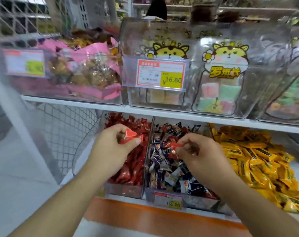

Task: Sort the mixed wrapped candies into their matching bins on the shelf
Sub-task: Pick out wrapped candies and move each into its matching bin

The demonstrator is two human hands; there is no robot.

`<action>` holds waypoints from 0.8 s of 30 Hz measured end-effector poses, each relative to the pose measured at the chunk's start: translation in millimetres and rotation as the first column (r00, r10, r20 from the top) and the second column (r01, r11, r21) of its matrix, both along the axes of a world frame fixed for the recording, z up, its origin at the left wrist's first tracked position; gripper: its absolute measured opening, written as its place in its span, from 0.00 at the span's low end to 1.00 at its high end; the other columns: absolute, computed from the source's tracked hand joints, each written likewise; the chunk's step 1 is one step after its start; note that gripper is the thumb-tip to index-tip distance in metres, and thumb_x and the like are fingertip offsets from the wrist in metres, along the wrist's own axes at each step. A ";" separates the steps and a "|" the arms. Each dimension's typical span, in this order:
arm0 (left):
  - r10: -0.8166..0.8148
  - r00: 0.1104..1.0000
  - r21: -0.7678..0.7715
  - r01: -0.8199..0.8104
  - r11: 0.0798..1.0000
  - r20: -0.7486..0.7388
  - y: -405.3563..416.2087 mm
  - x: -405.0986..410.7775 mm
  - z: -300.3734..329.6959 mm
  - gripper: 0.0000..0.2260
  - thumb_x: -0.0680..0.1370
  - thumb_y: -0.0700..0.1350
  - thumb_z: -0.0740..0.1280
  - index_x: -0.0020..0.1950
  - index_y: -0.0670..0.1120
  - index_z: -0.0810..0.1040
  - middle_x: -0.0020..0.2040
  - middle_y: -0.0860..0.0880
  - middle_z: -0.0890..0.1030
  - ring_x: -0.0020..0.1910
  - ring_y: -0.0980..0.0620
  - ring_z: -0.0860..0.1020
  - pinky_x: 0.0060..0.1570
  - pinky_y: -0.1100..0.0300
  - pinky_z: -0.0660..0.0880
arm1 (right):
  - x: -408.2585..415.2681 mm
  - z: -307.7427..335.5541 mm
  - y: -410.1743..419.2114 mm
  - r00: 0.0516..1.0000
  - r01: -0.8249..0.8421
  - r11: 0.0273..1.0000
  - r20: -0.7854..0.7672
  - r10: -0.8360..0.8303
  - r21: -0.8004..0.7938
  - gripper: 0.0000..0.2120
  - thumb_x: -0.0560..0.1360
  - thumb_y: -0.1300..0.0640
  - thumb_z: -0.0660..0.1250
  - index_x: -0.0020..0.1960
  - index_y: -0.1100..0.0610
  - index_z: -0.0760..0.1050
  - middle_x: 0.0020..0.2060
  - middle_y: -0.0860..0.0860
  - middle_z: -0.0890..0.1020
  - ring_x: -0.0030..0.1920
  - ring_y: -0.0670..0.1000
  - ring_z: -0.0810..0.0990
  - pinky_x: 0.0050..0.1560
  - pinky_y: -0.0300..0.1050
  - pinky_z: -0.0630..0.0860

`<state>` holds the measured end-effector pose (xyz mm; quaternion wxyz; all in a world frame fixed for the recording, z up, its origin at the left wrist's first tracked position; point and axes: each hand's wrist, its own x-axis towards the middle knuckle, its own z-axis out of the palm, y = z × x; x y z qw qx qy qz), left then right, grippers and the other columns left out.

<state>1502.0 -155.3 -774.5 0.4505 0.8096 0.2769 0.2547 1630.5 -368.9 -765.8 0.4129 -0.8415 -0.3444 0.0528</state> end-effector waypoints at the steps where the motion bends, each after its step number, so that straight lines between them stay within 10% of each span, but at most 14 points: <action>1: 0.020 0.999 0.011 -0.020 1.000 -0.042 9.7 -3.6 -3.3 0.08 0.73 0.51 0.79 0.45 0.55 0.81 0.40 0.56 0.85 0.41 0.55 0.83 0.50 0.47 0.80 | -1.6 -0.7 3.8 1.000 0.002 1.000 0.003 -0.002 -0.009 0.06 0.79 0.52 0.71 0.43 0.45 0.79 0.37 0.40 0.80 0.37 0.44 0.78 0.32 0.40 0.74; 13: 0.061 0.954 0.162 -0.014 0.987 -0.294 43.7 -30.2 -6.7 0.22 0.79 0.46 0.72 0.73 0.56 0.73 0.63 0.56 0.82 0.61 0.55 0.79 0.61 0.59 0.74 | -29.8 17.2 68.0 0.967 -0.014 0.983 -0.246 0.060 0.185 0.03 0.80 0.51 0.70 0.51 0.47 0.83 0.33 0.41 0.80 0.25 0.39 0.70 0.27 0.33 0.67; 17: 0.047 0.966 0.220 0.011 0.975 -0.255 34.6 -32.3 -1.2 0.19 0.81 0.45 0.68 0.71 0.56 0.75 0.64 0.57 0.81 0.62 0.56 0.79 0.57 0.64 0.71 | -28.4 13.3 70.7 0.996 -0.022 0.998 -0.087 0.026 0.051 0.12 0.83 0.52 0.66 0.64 0.43 0.80 0.56 0.35 0.82 0.52 0.33 0.79 0.57 0.33 0.77; 20: -0.022 0.969 0.295 0.096 0.951 -0.245 17.4 -28.0 3.8 0.17 0.82 0.51 0.67 0.71 0.59 0.74 0.64 0.60 0.77 0.59 0.56 0.79 0.56 0.63 0.74 | -14.7 5.5 51.1 0.997 0.033 0.986 0.078 -0.020 -0.164 0.18 0.83 0.57 0.63 0.71 0.45 0.75 0.64 0.41 0.79 0.60 0.41 0.76 0.54 0.25 0.71; 24: -0.223 0.930 0.370 0.325 0.870 -0.294 -9.9 -13.2 -0.9 0.22 0.84 0.56 0.62 0.79 0.61 0.65 0.77 0.66 0.64 0.74 0.63 0.65 0.73 0.65 0.59 | 1.1 -12.5 26.8 0.981 0.088 0.844 0.193 0.018 -0.528 0.27 0.84 0.48 0.60 0.82 0.47 0.59 0.78 0.49 0.66 0.78 0.52 0.63 0.74 0.50 0.68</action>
